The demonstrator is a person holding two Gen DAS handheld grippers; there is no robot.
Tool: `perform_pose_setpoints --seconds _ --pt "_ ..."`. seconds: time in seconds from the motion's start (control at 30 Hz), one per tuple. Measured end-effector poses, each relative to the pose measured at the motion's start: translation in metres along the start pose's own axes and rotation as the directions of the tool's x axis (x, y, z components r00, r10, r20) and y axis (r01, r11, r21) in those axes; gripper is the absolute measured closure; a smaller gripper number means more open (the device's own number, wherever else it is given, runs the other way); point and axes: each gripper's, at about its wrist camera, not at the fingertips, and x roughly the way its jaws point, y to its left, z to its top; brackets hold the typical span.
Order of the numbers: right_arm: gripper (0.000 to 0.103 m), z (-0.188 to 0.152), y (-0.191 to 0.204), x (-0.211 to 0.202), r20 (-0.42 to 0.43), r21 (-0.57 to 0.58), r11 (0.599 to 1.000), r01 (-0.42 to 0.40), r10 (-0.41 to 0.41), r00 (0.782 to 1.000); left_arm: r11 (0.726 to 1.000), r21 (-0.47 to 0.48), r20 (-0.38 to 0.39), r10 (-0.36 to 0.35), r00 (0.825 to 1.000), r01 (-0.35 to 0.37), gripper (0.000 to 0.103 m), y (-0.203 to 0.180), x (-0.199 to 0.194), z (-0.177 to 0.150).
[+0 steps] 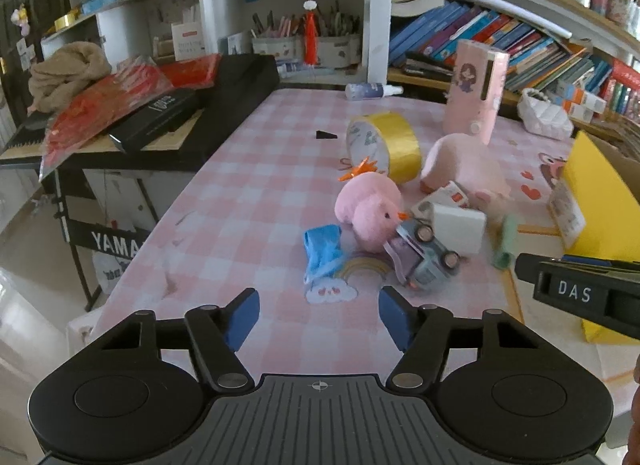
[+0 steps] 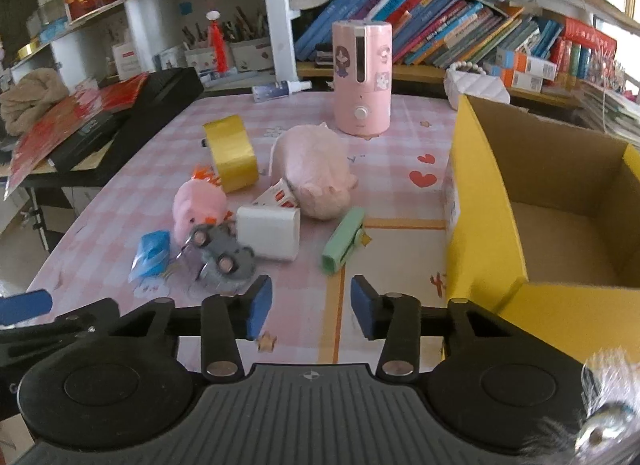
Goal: Organize objects
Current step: 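Grasp the blue item with the left tool while the right tool grasps the mint-green stapler, then carry the blue item and mint-green stapler over the yellow box with both tools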
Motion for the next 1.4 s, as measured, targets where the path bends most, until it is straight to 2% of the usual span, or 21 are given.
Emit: perform_pose_setpoints --seconds 0.17,0.47,0.57,0.73,0.83,0.9,0.93,1.1,1.23,1.4 --pt "0.063 0.015 -0.004 0.027 -0.006 0.019 0.999 0.026 -0.026 1.000 0.999 -0.035 -0.025 0.018 1.000 -0.019 0.038 0.002 0.026 0.016" --pt "0.062 0.031 -0.018 0.065 -0.048 0.051 0.994 0.097 -0.094 0.994 0.996 -0.091 -0.076 -0.001 0.997 -0.006 0.057 0.004 0.070 0.033" --pt "0.062 0.034 -0.022 0.075 -0.070 0.058 0.993 0.100 -0.096 0.993 0.995 -0.101 -0.092 -0.004 0.996 -0.005 0.059 0.004 0.080 0.036" --pt "0.063 0.038 -0.025 0.094 -0.114 0.063 0.994 0.087 -0.079 0.990 0.994 -0.111 -0.129 -0.005 0.992 -0.009 0.068 0.004 0.093 0.037" --pt "0.070 0.037 -0.024 0.101 -0.138 0.047 0.996 0.074 -0.067 0.988 0.993 -0.114 -0.150 -0.013 0.989 -0.004 0.074 0.006 0.098 0.037" --pt "0.077 0.037 -0.022 0.102 -0.128 0.032 0.997 0.068 -0.064 0.990 0.994 -0.113 -0.151 -0.018 0.988 0.001 0.075 0.006 0.097 0.036" --pt "0.084 0.037 -0.023 0.103 -0.124 0.037 0.997 0.063 -0.058 0.991 0.993 -0.117 -0.153 -0.022 0.988 0.003 0.075 0.006 0.096 0.036" --pt "0.085 0.042 -0.028 0.097 -0.129 0.076 0.996 0.046 -0.036 0.991 0.991 -0.127 -0.122 -0.043 0.992 0.027 0.075 0.011 0.078 0.040" --pt "0.085 0.045 -0.027 0.078 -0.066 0.068 0.997 0.042 -0.037 0.997 0.990 -0.125 -0.065 -0.071 0.995 0.063 0.075 0.015 0.054 0.044" --pt "0.085 0.044 -0.021 0.045 0.022 0.037 0.999 0.021 -0.022 1.000 0.987 -0.093 0.012 -0.127 0.992 0.128 0.075 0.016 0.021 0.042"
